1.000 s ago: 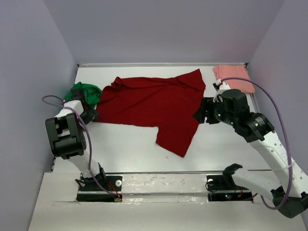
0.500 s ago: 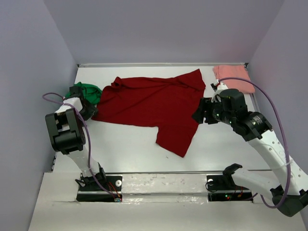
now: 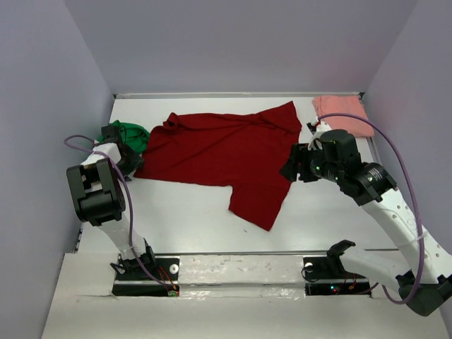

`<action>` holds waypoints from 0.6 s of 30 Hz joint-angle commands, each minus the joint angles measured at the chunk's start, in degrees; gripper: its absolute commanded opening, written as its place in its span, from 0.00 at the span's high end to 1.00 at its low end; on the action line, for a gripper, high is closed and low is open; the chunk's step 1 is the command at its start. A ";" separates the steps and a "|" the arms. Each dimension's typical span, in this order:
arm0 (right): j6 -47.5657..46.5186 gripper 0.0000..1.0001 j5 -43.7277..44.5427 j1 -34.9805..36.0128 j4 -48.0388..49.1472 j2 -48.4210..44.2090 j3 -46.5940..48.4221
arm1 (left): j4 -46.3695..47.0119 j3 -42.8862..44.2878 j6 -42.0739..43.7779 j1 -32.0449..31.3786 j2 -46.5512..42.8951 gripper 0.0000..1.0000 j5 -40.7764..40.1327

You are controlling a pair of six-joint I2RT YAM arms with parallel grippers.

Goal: Fold and stack the t-shirts
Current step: Flatten the tshirt out

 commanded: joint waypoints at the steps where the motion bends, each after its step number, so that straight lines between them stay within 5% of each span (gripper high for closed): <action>1: 0.24 0.34 -0.96 -0.11 1.98 -0.63 1.97 | 0.27 1.18 0.19 0.38 1.84 0.31 2.01; 12: 0.59 0.34 -0.61 -0.11 2.24 -0.46 0.92 | 0.09 2.59 -0.07 0.38 2.99 0.41 2.71; 18: 2.87 0.34 7.36 -0.11 1.45 0.68 -0.40 | 0.18 2.06 0.10 0.38 2.02 0.67 3.15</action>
